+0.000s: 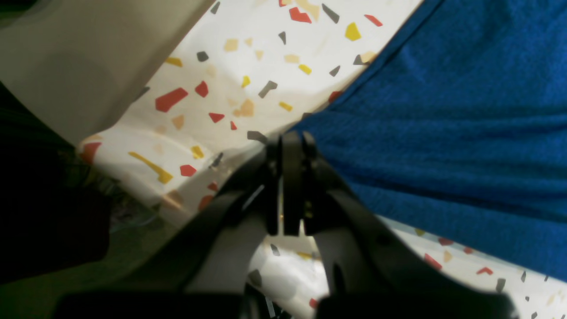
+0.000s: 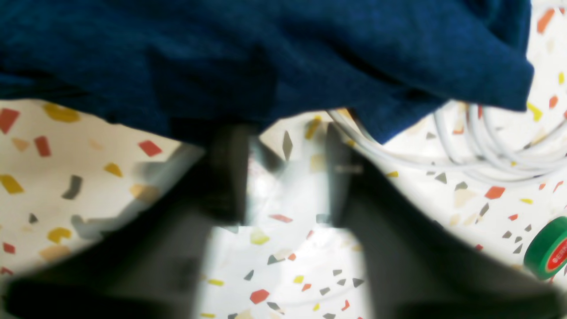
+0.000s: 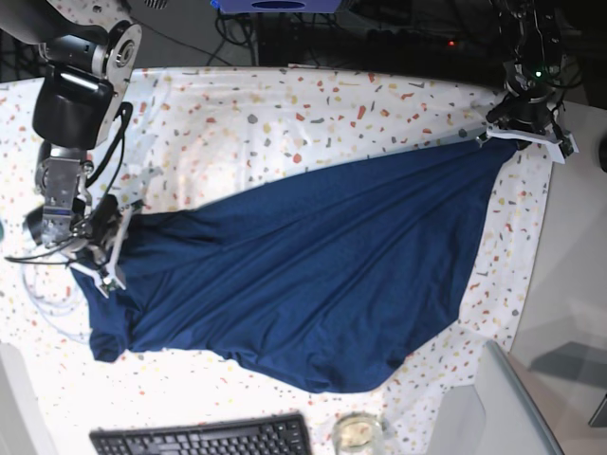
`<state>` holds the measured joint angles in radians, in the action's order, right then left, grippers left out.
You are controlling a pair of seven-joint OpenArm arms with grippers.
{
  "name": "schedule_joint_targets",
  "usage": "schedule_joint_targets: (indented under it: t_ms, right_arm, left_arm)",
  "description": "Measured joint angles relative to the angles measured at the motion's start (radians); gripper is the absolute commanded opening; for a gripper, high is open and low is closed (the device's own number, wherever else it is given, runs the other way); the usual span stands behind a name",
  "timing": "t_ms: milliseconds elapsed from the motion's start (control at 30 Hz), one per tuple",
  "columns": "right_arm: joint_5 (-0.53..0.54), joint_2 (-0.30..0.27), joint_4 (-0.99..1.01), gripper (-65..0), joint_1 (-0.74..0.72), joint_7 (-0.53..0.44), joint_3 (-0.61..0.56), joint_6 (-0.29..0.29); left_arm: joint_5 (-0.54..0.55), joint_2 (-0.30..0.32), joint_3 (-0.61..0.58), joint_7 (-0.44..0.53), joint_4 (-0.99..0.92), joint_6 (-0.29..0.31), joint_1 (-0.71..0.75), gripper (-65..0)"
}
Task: Layout the t-shirt on the table in an organized manner, then fold the t-shirt properly
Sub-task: 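Drag the held shirt corner outward with the right gripper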
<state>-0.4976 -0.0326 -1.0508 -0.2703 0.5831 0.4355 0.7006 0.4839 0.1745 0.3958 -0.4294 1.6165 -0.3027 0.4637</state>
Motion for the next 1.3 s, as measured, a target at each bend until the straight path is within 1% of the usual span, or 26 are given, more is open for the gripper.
schedule_joint_targets:
  t_ms: [33, 67, 133, 167, 233, 333, 367, 400, 433, 500, 633, 700, 767, 867, 900, 967, 1067, 1200, 1300]
  right_arm:
    - [-0.001, 0.000, -0.011, -64.5, 0.002, 0.000, 0.000, 0.000]
    - [-0.001, -0.001, -0.028, -62.9, 0.003, 0.000, 0.000, 0.000]
    - [-0.002, 0.000, -0.074, -57.2, 0.020, -0.001, 0.000, 0.000]
    - [-0.002, 0.002, -0.104, -52.4, 0.035, 0.000, 0.000, 0.000]
    - [-0.002, 0.007, -0.159, -39.3, 0.066, 0.003, 0.000, 0.000]
    - [0.000, 0.017, -0.173, -16.4, 0.075, 0.008, -0.001, 0.000]
    - [0.001, 0.019, -0.171, -10.7, 0.073, 0.006, -0.002, 0.000]
    - [0.002, 0.018, -0.159, -8.4, 0.068, 0.005, -0.014, 0.000]
    - [0.003, 0.015, -0.143, -8.9, 0.061, 0.003, -0.032, 0.000]
    - [0.003, 0.018, -0.107, -12.5, 0.041, 0.003, -0.055, 0.000]
    - [0.005, 0.019, -0.029, -23.9, -0.003, -0.001, -0.065, 0.000]
    - [0.003, 0.018, -0.003, -31.8, -0.018, -0.002, -0.064, 0.000]
    - [0.002, 0.018, 0.000, -41.7, -0.017, 0.000, -0.064, 0.000]
    - [0.000, 0.019, 0.000, -60.0, -0.017, 0.006, -0.064, 0.000]
    - [0.000, 0.019, -0.002, -65.0, -0.017, 0.021, -0.064, 0.000]
    - [-0.002, 0.019, -0.028, -65.0, -0.011, 0.078, -0.064, 0.000]
    - [0.001, 0.019, -0.148, -64.2, 0.042, 0.148, -0.075, 0.000]
    - [0.005, 0.001, -0.339, -63.8, 0.140, 0.280, -0.182, -0.001]
    - [0.013, -0.018, -0.440, -63.8, 0.200, 0.387, -0.264, 0.000]
  left_arm:
    - [0.000, 0.000, 0.000, 0.000, 0.000, 0.000, 0.000, -65.0]
    - [0.000, 0.000, 0.000, 0.000, 0.000, 0.000, 0.000, -65.0]
    - [0.000, 0.000, 0.000, 0.000, 0.000, 0.000, -0.001, -65.0]
    - [0.000, 0.000, 0.000, 0.000, 0.000, 0.000, -0.001, -65.0]
    - [0.000, 0.000, 0.000, 0.000, 0.000, 0.000, 0.000, -65.0]
    - [0.000, 0.000, 0.000, 0.000, 0.000, 0.000, -0.001, -65.0]
    - [0.000, 0.000, 0.000, 0.000, 0.000, 0.000, -0.002, -65.0]
    - [0.000, 0.000, 0.000, 0.000, 0.000, 0.000, -0.003, -65.0]
    - [-0.001, 0.000, 0.000, 0.000, 0.000, 0.000, -0.003, -65.0]
    - [0.000, 0.000, 0.000, 0.000, 0.000, 0.000, -0.004, -65.0]
    - [0.000, 0.001, 0.001, 0.000, 0.000, 0.000, -0.003, -65.0]
    - [0.000, 0.000, 0.002, 0.000, 0.000, 0.000, -0.004, -65.0]
    - [0.000, 0.000, 0.002, 0.000, 0.000, 0.000, -0.003, -65.0]
    - [0.000, 0.000, 0.003, 0.000, 0.000, 0.000, 0.000, -65.0]
    - [0.000, 0.000, 0.003, 0.000, 0.000, 0.000, 0.000, -65.0]
    - [0.000, 0.000, 0.003, 0.000, 0.000, 0.000, 0.000, -65.0]
    - [0.001, -0.001, 0.006, 0.000, 0.005, 0.000, 0.002, -65.0]
    - [0.003, -0.002, 0.008, 0.000, 0.006, 0.000, 0.002, -65.0]
    - [0.003, 0.000, 0.009, 0.000, 0.006, 0.000, 0.002, -65.0]
